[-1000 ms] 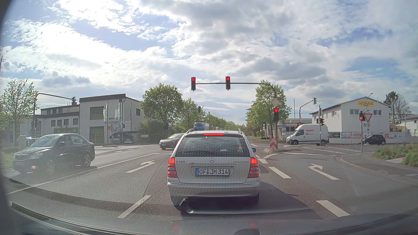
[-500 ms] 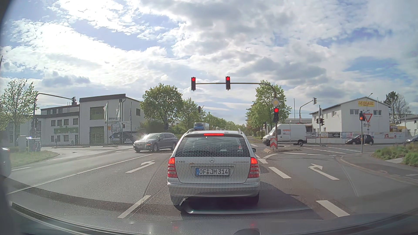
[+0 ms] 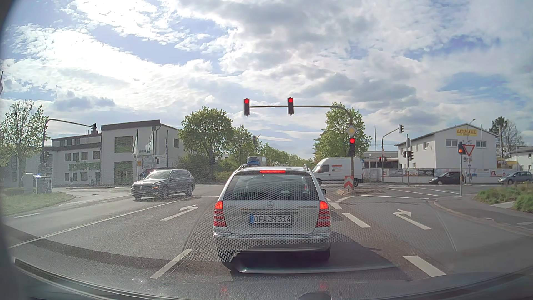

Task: Follow the waypoints while adhering to traffic rules and regulations

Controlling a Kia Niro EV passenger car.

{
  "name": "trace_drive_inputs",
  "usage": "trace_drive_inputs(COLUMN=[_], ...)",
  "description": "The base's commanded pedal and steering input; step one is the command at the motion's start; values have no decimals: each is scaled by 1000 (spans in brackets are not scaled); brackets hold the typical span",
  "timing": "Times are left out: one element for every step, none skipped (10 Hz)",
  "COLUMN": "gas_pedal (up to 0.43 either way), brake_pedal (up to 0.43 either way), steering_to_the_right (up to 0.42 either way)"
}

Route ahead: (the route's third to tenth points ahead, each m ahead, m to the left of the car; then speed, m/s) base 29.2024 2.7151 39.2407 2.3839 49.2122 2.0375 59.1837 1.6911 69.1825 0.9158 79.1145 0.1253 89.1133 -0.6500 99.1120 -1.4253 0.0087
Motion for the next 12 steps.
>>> trace_drive_inputs(gas_pedal=[0, 0, 0, 0, 0, 0, 0, 0, 0, 0, 0, 0], brake_pedal=[262, 262, 268, 268, 262, 268, 268, 268, 268, 268, 268, 268], steering_to_the_right=[1, 1, 1, 1, 1, 1, 1, 1, 1, 1, 1, 1])
